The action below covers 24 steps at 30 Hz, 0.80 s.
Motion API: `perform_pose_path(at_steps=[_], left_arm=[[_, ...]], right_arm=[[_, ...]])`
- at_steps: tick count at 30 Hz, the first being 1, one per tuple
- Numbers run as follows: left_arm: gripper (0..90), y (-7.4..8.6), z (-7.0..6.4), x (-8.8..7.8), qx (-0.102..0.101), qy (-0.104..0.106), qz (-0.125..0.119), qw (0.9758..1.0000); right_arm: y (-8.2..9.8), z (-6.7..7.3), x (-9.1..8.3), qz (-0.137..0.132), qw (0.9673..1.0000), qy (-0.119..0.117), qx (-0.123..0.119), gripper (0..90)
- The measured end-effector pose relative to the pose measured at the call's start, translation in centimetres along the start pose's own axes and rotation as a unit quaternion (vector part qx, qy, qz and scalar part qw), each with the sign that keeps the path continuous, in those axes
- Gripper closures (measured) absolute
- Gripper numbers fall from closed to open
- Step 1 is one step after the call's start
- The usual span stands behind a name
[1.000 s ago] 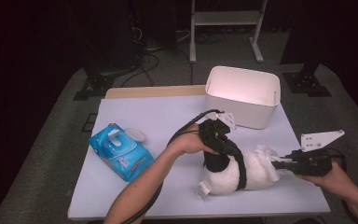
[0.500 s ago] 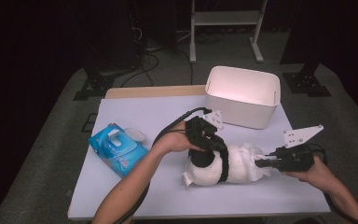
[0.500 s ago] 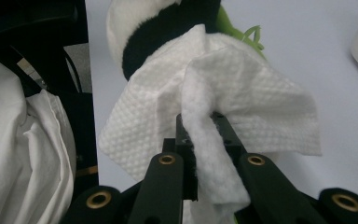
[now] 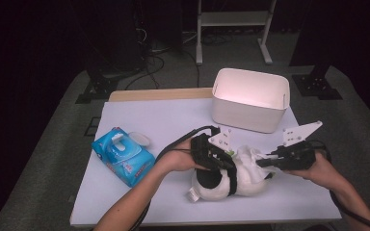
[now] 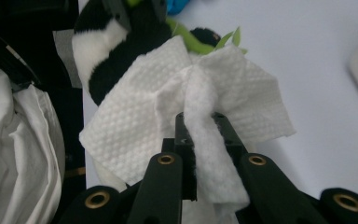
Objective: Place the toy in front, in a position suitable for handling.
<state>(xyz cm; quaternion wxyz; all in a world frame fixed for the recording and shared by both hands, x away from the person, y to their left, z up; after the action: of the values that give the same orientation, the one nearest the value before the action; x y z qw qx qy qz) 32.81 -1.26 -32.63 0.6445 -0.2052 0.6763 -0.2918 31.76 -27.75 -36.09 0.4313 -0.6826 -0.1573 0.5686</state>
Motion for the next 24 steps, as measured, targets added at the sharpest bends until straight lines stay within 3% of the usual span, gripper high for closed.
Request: perform_pose_path(at_steps=[2, 8, 11, 14, 19, 21, 24], left_arm=[[72.7, 0.1, 0.3, -0.1, -0.008, 0.001, 0.001, 1.0], [66.9, 0.1, 0.2, -0.3, -0.02, 0.039, -0.007, 0.999], [66.4, 0.2, -0.1, -0.1, -0.025, 0.051, -0.005, 0.9984], [66.5, 0.3, -0.8, 0.2, -0.021, 0.063, -0.006, 0.9978], [65.3, 0.1, -1.4, 0.0, -0.015, 0.067, -0.003, 0.9976], [63.4, 0.0, -1.4, -0.6, -0.018, 0.072, -0.02, 0.997], [62.4, -0.4, -1.2, -1.5, -0.018, 0.058, -0.034, 0.9976]], right_arm=[[0.1, -0.1, 0.4, -0.007, 0.9999, -0.006, 0.007, 82.9], [0.3, 0.5, 0.7, 0.004, 0.9997, -0.024, 0.004, 82.9], [0.3, 0.8, 0.4, 0.002, 0.9997, -0.025, -0.001, 82.8], [0.0, 0.6, -0.1, -0.004, 0.9999, -0.012, -0.004, 82.9], [0.1, 0.4, 0.8, 0.007, 0.9999, -0.01, -0.002, 82.9], [0.3, 0.6, 1.0, 0.004, 0.9998, -0.018, 0.0, 82.9], [0.8, 1.1, 1.0, 0.007, 0.9996, -0.029, 0.0, 83.0]])
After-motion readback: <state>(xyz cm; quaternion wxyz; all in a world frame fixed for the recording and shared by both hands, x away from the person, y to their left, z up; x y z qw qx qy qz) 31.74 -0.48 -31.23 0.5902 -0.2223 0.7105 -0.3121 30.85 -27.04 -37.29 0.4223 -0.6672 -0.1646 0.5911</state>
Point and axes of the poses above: each handheld gripper's, and its own axes: x roughly forward along the jaws, y roughly out of its underside, z roughly to its left, the point moved 1 cm from there along x, roughly forward along the jaws, and after that the axes turned 8 degrees about y, right-handed, at the moved point
